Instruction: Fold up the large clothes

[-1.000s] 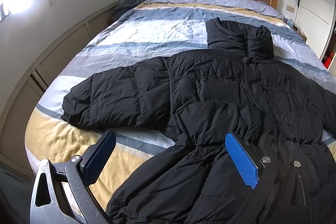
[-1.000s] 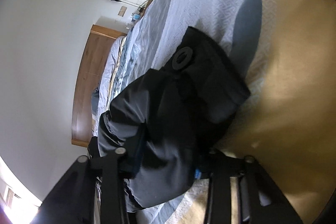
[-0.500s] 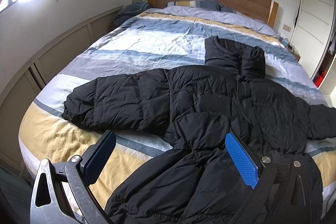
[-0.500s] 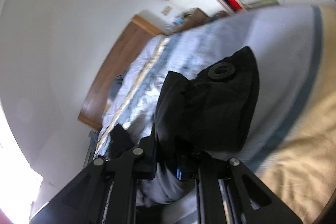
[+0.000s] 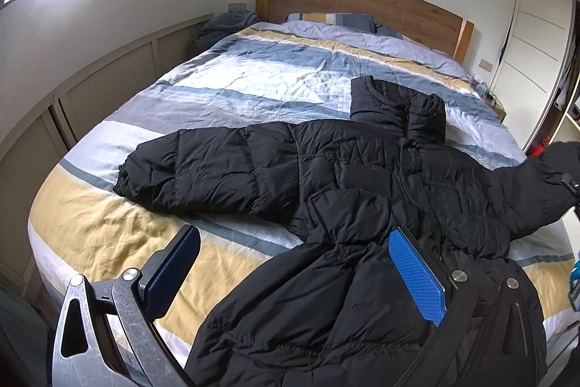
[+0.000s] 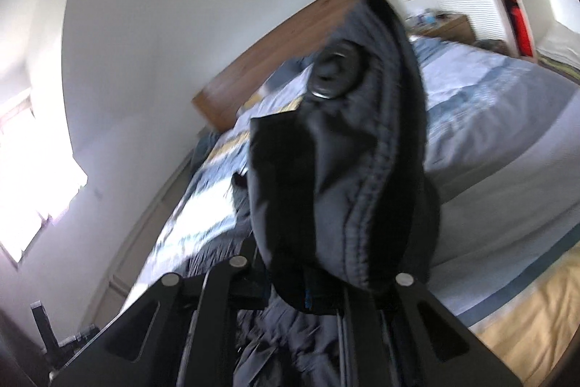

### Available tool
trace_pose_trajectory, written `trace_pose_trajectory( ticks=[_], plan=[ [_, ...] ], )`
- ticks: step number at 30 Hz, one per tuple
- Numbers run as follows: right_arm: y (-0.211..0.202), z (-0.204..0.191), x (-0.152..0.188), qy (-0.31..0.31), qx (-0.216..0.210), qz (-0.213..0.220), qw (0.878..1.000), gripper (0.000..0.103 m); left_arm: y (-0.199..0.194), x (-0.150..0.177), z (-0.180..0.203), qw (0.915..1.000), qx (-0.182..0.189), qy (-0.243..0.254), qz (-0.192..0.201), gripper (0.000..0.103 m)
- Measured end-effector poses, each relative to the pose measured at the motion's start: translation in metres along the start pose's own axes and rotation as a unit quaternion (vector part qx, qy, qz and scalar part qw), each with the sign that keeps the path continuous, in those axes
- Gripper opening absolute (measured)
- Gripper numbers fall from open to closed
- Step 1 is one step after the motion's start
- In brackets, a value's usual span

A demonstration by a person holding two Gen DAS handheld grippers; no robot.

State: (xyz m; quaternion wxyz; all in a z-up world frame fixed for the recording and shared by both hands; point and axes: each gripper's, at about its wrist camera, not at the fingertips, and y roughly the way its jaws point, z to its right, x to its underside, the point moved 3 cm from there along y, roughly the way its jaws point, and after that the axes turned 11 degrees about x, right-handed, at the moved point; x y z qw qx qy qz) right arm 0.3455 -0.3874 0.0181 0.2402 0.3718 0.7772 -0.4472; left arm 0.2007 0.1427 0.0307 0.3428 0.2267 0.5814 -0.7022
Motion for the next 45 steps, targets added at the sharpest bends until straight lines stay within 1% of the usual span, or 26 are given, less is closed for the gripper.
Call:
trace_pose_trajectory(
  ticks=[2, 4, 6, 10, 11, 12, 14, 16, 18, 21, 25, 26, 28, 30, 33, 35, 36, 39, 41, 43, 45],
  plan=[
    [0.006, -0.016, 0.011, -0.019, -0.004, -0.015, 1.000, 0.012, -0.004, 0.002, -0.004, 1.0000, 0.001, -0.003, 0.002, 0.102],
    [0.022, -0.037, 0.016, -0.034, -0.009, -0.031, 0.999, 0.012, -0.009, 0.005, -0.009, 0.9999, 0.002, -0.011, 0.004, 0.102],
    [0.033, -0.054, 0.033, -0.050, -0.009, -0.049, 0.997, 0.012, -0.014, 0.007, -0.015, 0.9998, 0.006, -0.019, 0.006, 0.102],
    [0.057, -0.074, 0.061, -0.072, -0.001, -0.090, 0.993, 0.012, -0.022, 0.012, -0.022, 0.9996, 0.008, -0.026, 0.009, 0.102],
    [0.063, -0.079, 0.071, -0.081, 0.005, -0.102, 0.991, 0.012, -0.024, 0.013, -0.023, 0.9995, 0.009, -0.027, 0.010, 0.102],
    [0.080, -0.078, 0.070, -0.086, 0.012, -0.111, 0.990, 0.012, -0.025, 0.014, -0.025, 0.9995, 0.009, -0.028, 0.011, 0.102],
    [0.092, -0.084, 0.092, -0.097, 0.028, -0.135, 0.986, 0.012, -0.028, 0.017, -0.028, 0.9994, 0.009, -0.030, 0.011, 0.102],
    [0.098, -0.089, 0.111, -0.107, 0.042, -0.151, 0.982, 0.012, -0.031, 0.019, -0.032, 0.9993, 0.009, -0.034, 0.012, 0.102],
    [0.097, -0.099, 0.130, -0.118, 0.056, -0.161, 0.978, 0.015, -0.032, 0.021, -0.033, 0.9992, 0.008, -0.037, 0.009, 0.102],
    [0.105, -0.107, 0.145, -0.141, 0.073, -0.176, 0.972, 0.015, -0.034, 0.025, -0.030, 0.9993, 0.010, -0.034, 0.006, 0.102],
    [0.109, -0.107, 0.161, -0.153, 0.101, -0.197, 0.963, 0.016, -0.045, 0.026, -0.020, 0.9997, 0.005, -0.020, 0.011, 0.102],
    [0.110, -0.106, 0.164, -0.156, 0.107, -0.202, 0.961, 0.018, -0.049, 0.027, -0.017, 0.9998, 0.005, -0.017, 0.012, 0.102],
    [0.107, -0.109, 0.171, -0.157, 0.103, -0.207, 0.960, 0.025, -0.055, 0.026, -0.011, 0.9998, 0.001, -0.011, 0.016, 0.102],
    [0.103, -0.113, 0.176, -0.156, 0.085, -0.209, 0.962, 0.047, -0.060, 0.025, -0.003, 0.9998, -0.003, -0.003, 0.020, 0.102],
    [0.093, -0.127, 0.179, -0.173, 0.053, -0.201, 0.963, 0.055, -0.066, 0.024, 0.014, 0.9996, 0.003, 0.005, 0.027, 0.102],
    [0.085, -0.134, 0.178, -0.181, 0.035, -0.196, 0.963, 0.057, -0.068, 0.022, 0.030, 0.9995, 0.007, 0.013, 0.029, 0.102],
    [0.080, -0.137, 0.177, -0.181, 0.015, -0.196, 0.964, 0.057, -0.068, 0.022, 0.037, 0.9994, 0.008, 0.019, 0.028, 0.102],
    [0.063, -0.143, 0.170, -0.191, -0.014, -0.185, 0.964, 0.057, -0.065, 0.019, 0.062, 0.9990, 0.016, 0.038, 0.019, 0.102],
    [0.050, -0.141, 0.158, -0.193, -0.029, -0.174, 0.965, 0.057, -0.057, 0.017, 0.080, 0.9985, 0.029, 0.047, 0.005, 0.102],
    [0.037, -0.132, 0.143, -0.190, -0.026, -0.156, 0.969, 0.057, -0.045, 0.014, 0.099, 0.9976, 0.038, 0.057, -0.009, 0.102],
    [0.025, -0.115, 0.123, -0.181, -0.014, -0.138, 0.974, 0.057, -0.031, 0.012, 0.119, 0.9965, 0.042, 0.070, -0.020, 0.102]
  ],
)
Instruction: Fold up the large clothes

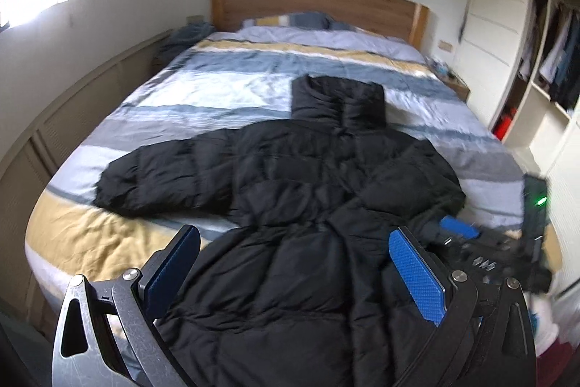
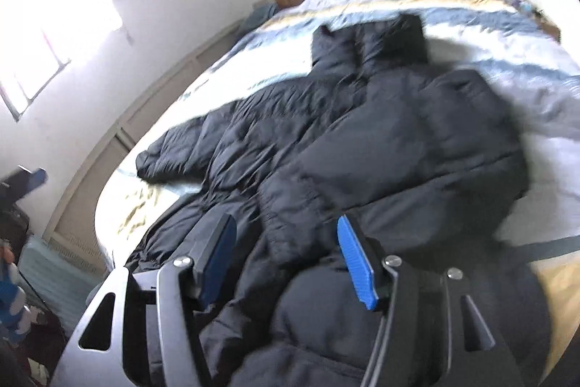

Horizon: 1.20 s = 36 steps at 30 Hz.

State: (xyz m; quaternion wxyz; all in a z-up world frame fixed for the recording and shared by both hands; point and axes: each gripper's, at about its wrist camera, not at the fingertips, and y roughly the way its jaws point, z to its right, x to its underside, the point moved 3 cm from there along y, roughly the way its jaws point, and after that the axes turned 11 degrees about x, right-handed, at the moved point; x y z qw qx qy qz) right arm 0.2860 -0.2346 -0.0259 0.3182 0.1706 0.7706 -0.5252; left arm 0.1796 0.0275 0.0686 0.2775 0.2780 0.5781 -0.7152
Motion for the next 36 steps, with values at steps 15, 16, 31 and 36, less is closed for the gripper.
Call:
trace_pose_trajectory(
  ticks=[15, 16, 31, 36],
  plan=[
    [0.014, 0.141, -0.048, 0.074, 0.093, 0.023, 0.993, 0.057, 0.190, -0.040, 0.086, 0.9957, 0.051, -0.012, -0.076, 0.102],
    [0.023, 0.145, -0.050, 0.077, 0.093, 0.021, 0.992, 0.057, 0.204, -0.039, 0.086, 0.9953, 0.050, -0.014, -0.082, 0.102],
    [0.120, 0.147, -0.028, 0.072, 0.100, -0.032, 0.992, 0.057, 0.303, 0.002, 0.025, 0.9897, -0.028, -0.019, -0.139, 0.103],
    [0.091, 0.137, -0.031, 0.059, 0.115, -0.013, 0.992, 0.057, 0.273, -0.001, 0.026, 0.9928, -0.026, -0.008, -0.116, 0.102]
  ],
)
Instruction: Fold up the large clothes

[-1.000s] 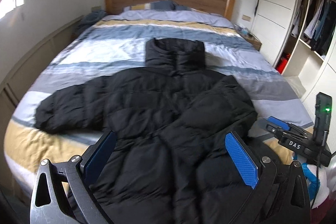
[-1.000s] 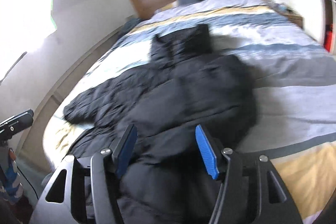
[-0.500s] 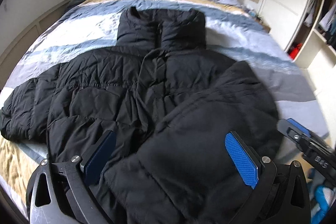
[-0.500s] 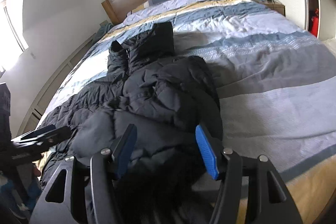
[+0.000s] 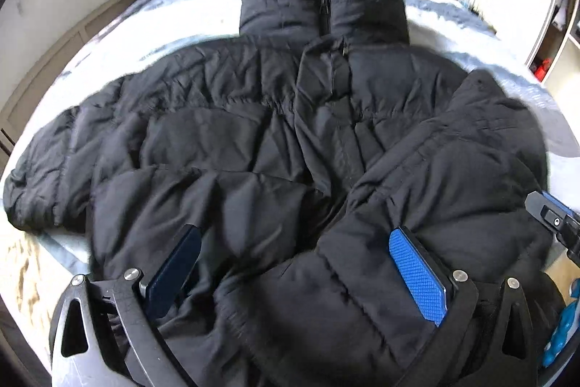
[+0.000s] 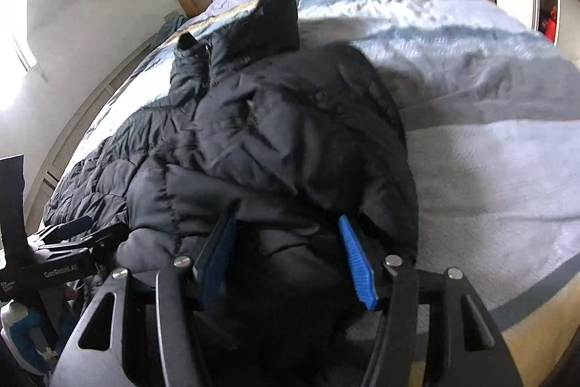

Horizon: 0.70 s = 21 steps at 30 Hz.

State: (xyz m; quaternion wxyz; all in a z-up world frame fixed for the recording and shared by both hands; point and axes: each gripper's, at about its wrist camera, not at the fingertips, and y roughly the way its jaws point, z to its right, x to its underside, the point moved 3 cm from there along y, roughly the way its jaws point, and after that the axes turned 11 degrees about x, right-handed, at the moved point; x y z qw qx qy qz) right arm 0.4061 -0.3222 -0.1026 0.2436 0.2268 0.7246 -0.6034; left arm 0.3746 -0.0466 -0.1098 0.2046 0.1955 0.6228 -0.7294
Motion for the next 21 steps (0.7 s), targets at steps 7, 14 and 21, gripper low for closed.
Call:
trace_pose_trajectory(
  ticks=[7, 14, 21],
  plan=[
    [-0.034, -0.022, 0.028, -0.013, -0.010, 0.006, 1.000, 0.057, -0.011, 0.027, -0.008, 0.9994, -0.023, 0.015, -0.018, 0.102],
    [-0.049, -0.031, 0.048, -0.001, -0.004, -0.021, 1.000, 0.057, -0.052, 0.035, -0.021, 0.9994, -0.029, 0.016, 0.000, 0.102],
    [-0.121, -0.047, 0.054, 0.013, -0.018, 0.025, 0.999, 0.057, -0.133, 0.041, -0.045, 0.9989, 0.001, -0.002, 0.048, 0.102]
  ],
)
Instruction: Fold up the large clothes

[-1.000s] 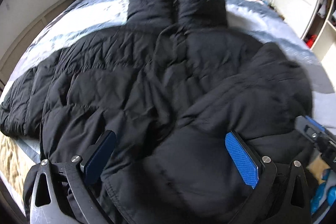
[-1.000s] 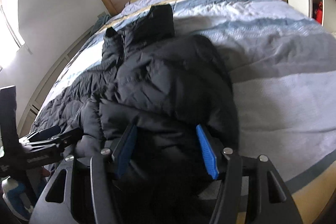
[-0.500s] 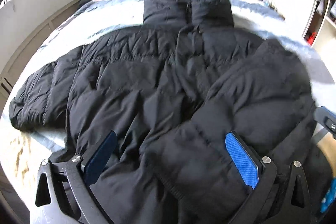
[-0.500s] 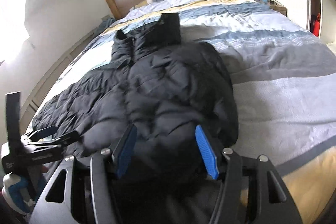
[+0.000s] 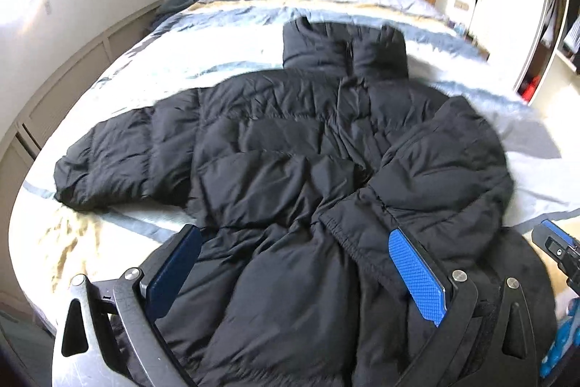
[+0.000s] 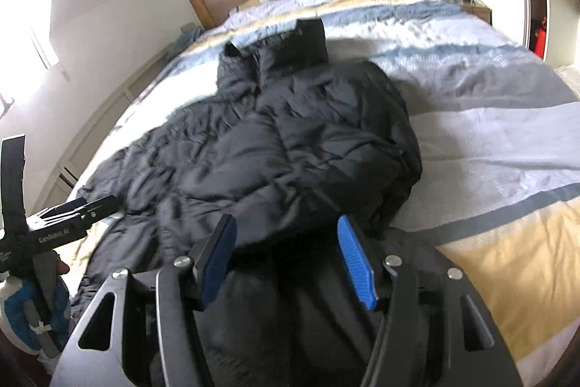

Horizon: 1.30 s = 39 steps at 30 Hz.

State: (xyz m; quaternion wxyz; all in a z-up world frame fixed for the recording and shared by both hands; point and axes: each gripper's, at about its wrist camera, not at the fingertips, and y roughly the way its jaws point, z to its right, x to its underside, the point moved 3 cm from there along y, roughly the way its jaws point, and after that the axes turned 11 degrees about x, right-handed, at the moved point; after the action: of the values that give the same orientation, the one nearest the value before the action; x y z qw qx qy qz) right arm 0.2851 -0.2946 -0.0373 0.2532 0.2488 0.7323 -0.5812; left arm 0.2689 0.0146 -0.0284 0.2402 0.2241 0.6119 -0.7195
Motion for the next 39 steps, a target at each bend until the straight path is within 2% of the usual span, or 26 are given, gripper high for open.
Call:
trace_pose_trajectory(
  ticks=[5, 9, 15, 19, 23, 28, 32, 36, 39],
  plan=[
    [-0.046, -0.007, 0.006, 0.017, 0.000, 0.027, 0.999, 0.057, -0.059, 0.008, -0.025, 0.9996, 0.016, 0.000, 0.021, 0.102],
    [-0.079, -0.013, 0.013, 0.028, 0.000, 0.047, 0.998, 0.057, -0.108, 0.014, -0.055, 0.9986, 0.013, -0.001, 0.052, 0.102],
    [-0.122, -0.030, 0.022, 0.027, 0.004, 0.077, 0.997, 0.057, -0.179, 0.022, -0.126, 0.9936, 0.012, -0.045, 0.103, 0.102],
    [-0.136, -0.038, 0.028, 0.028, 0.002, 0.084, 0.996, 0.057, -0.203, 0.036, -0.170, 0.9892, 0.029, -0.083, 0.118, 0.102],
    [-0.144, -0.045, 0.031, 0.027, 0.002, 0.087, 0.996, 0.057, -0.214, 0.052, -0.205, 0.9868, 0.033, -0.104, 0.119, 0.102],
    [-0.146, -0.051, 0.031, 0.027, 0.003, 0.085, 0.996, 0.057, -0.216, 0.069, -0.242, 0.9852, 0.020, -0.123, 0.117, 0.102],
    [-0.137, -0.055, 0.031, 0.027, 0.008, 0.073, 0.997, 0.057, -0.204, 0.078, -0.283, 0.9806, 0.035, -0.160, 0.107, 0.102],
    [-0.123, -0.058, 0.029, 0.030, 0.018, 0.057, 0.998, 0.057, -0.191, 0.087, -0.323, 0.9725, 0.055, -0.202, 0.103, 0.102],
    [-0.110, -0.058, 0.027, 0.036, 0.027, 0.045, 0.998, 0.057, -0.178, 0.092, -0.355, 0.9625, 0.074, -0.241, 0.101, 0.102]
  ],
)
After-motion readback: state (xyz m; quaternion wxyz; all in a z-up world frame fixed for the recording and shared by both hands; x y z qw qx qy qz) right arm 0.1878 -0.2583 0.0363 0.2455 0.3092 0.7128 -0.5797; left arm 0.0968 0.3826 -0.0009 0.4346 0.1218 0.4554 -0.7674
